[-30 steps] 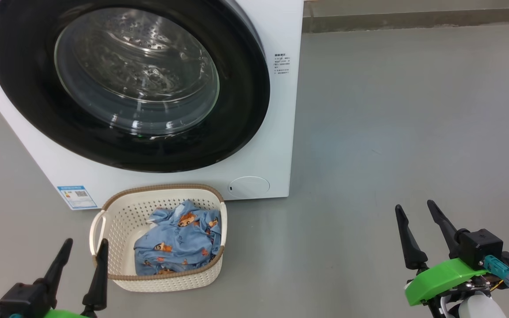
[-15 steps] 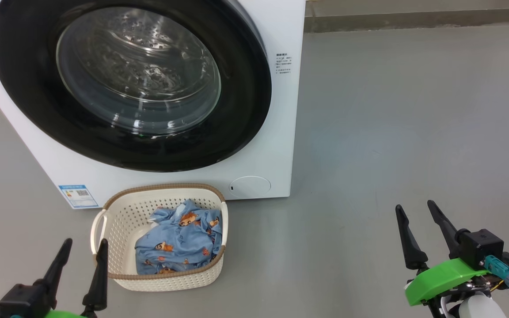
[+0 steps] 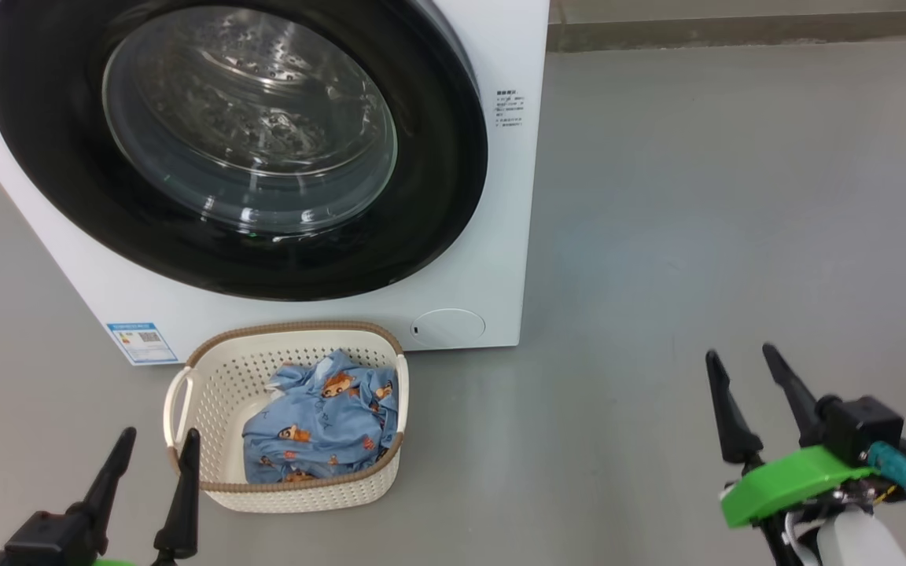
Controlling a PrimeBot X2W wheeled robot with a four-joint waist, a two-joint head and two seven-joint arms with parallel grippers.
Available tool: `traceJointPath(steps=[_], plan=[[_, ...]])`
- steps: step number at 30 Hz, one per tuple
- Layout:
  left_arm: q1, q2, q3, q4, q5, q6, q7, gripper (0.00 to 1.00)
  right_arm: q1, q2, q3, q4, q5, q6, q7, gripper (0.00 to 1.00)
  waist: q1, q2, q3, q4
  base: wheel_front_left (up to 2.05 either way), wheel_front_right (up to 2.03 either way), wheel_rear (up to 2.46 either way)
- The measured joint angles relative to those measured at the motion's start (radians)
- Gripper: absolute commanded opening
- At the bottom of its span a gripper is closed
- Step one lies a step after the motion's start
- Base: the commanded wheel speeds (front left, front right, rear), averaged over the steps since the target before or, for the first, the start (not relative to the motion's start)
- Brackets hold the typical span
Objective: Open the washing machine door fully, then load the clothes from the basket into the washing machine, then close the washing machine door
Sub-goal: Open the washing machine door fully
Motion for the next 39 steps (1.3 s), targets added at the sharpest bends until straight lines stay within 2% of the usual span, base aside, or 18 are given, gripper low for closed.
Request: traceJointPath(steps=[11,24,32,33,34,37,39], plan=[[0.011,-0.012,-0.003,-0.022,0.002,0.000,0.000,1.00,-0.142,-0.016,-0.002,-0.012,0.088,0.000,0.000,1.00,0.0000,0.0000,0.023,0.014,0.00,0.00,0.00],[-0.007,-0.021,-0.021,-0.041,-0.006,0.000,0.000,1.00,-0.381,-0.014,-0.072,0.023,0.419,0.000,-0.003,1.00,0.0000,0.0000,0.106,0.033,0.00,0.00,0.00],[-0.052,-0.024,-0.030,-0.053,-0.008,0.000,0.000,1.00,-0.510,-0.012,-0.111,0.078,0.660,0.000,0.058,1.00,0.0002,0.0000,0.178,0.048,0.00,0.00,0.00],[-0.059,-0.025,-0.032,-0.053,-0.008,0.000,0.000,1.00,-0.519,-0.011,-0.116,0.091,0.686,0.000,0.070,0.91,0.0002,0.0000,0.186,0.050,0.00,0.00,0.00],[-0.063,-0.025,-0.033,-0.052,-0.010,0.000,0.000,1.00,-0.526,-0.009,-0.126,0.105,0.708,0.000,0.081,0.58,0.0002,0.0000,0.192,0.053,0.00,0.00,0.00],[-0.063,-0.025,-0.034,-0.051,-0.016,0.000,0.000,1.00,-0.536,-0.005,-0.154,0.145,0.778,0.000,0.108,0.01,0.0000,0.0000,0.203,0.064,0.00,0.00,0.00],[-0.063,-0.026,-0.034,-0.051,-0.016,0.000,0.000,1.00,-0.557,-0.001,-0.170,0.170,0.818,0.000,0.126,0.00,0.0000,-0.0001,0.208,0.069,0.00,0.00,0.00]])
